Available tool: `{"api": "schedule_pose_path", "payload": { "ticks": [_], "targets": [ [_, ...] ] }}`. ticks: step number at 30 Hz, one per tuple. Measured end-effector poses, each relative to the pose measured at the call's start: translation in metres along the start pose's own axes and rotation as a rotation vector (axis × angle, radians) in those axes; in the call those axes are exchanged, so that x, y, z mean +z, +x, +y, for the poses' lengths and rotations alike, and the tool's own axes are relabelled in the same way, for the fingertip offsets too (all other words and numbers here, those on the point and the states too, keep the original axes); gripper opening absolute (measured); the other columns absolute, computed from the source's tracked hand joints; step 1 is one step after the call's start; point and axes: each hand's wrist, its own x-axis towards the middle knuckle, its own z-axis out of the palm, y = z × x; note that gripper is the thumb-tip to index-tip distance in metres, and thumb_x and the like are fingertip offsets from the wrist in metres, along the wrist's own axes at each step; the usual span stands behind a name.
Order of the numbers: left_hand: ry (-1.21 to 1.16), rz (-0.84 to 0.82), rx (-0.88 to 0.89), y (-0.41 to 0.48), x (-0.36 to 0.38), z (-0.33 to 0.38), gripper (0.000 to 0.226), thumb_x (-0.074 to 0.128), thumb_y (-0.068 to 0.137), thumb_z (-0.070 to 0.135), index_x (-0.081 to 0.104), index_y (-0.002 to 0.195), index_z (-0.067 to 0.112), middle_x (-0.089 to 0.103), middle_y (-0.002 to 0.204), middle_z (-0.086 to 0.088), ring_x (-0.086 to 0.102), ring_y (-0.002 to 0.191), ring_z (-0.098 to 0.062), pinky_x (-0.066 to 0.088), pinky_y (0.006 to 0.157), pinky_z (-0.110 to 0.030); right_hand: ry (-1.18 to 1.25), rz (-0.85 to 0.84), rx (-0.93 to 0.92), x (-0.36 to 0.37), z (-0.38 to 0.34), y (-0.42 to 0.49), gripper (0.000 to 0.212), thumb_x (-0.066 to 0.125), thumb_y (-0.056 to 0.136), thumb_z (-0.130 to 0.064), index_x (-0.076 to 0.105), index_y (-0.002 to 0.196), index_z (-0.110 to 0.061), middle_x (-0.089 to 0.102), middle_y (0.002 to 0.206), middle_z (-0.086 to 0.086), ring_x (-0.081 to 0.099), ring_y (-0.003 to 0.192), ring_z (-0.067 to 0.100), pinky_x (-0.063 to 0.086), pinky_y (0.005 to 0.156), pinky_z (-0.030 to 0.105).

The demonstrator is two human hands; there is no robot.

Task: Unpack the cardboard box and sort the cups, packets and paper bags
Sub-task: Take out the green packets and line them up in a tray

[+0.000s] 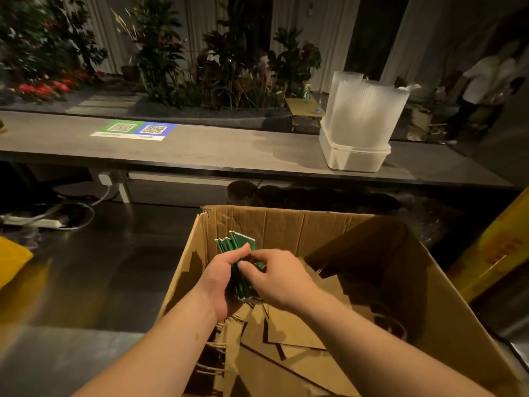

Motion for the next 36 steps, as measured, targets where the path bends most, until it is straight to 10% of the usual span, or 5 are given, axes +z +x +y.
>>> {"api": "schedule_pose_path", "payload": {
  "ticks": [8,15,27,36],
  "targets": [
    [-0.111,-0.110,-0.037,-0.030,0.027,-0.008,0.078,0.053,0.089,0.074,0.058,0.135,0.010,0.067,0.127,-0.025,0.066,0.116,-0.043,0.050,0.104,-0.055,0.038,-0.153,0.108,-0.035,-0.017,-0.024,0.076,0.077,0.079,-0.062,0.046,0.136,-0.022,0.061,0.123,-0.004,0.064,0.106,0.012,0.060,0.086,0.027],
    [-0.305,-0.208,0.002,-0.075,0.074,-0.037,0.066,0.038,0.102,0.061,0.057,0.134,0.006,0.067,0.127,-0.027,0.064,0.120,-0.045,0.039,0.114,-0.058,-0.208,0.049,0.068,-0.084,-0.020,-0.067,0.057,0.079,0.086,-0.030,0.050,0.133,-0.021,0.062,0.121,0.001,0.064,0.107,0.017,0.061,0.086,0.031],
    [-0.367,-0.136,-0.129,-0.141,0.126,-0.083,0.069,0.045,0.097,0.066,0.061,0.120,0.003,0.070,0.113,-0.028,0.063,0.107,-0.050,0.050,0.081,-0.063,-0.338,0.188,-0.057,-0.124,-0.009,-0.146,0.051,0.075,0.089,-0.031,0.055,0.135,-0.025,0.068,0.123,-0.004,0.066,0.108,0.014,0.061,0.087,0.030],
    [-0.429,-0.114,-0.110,-0.152,0.137,-0.082,0.063,0.054,0.094,0.061,0.060,0.126,0.007,0.068,0.118,-0.026,0.064,0.109,-0.048,0.052,0.085,-0.062,-0.199,0.361,-0.204,-0.110,0.003,-0.185,0.057,0.074,0.091,-0.025,0.048,0.142,-0.025,0.058,0.133,-0.008,0.056,0.121,0.008,0.046,0.096,0.016]
  ]
}}
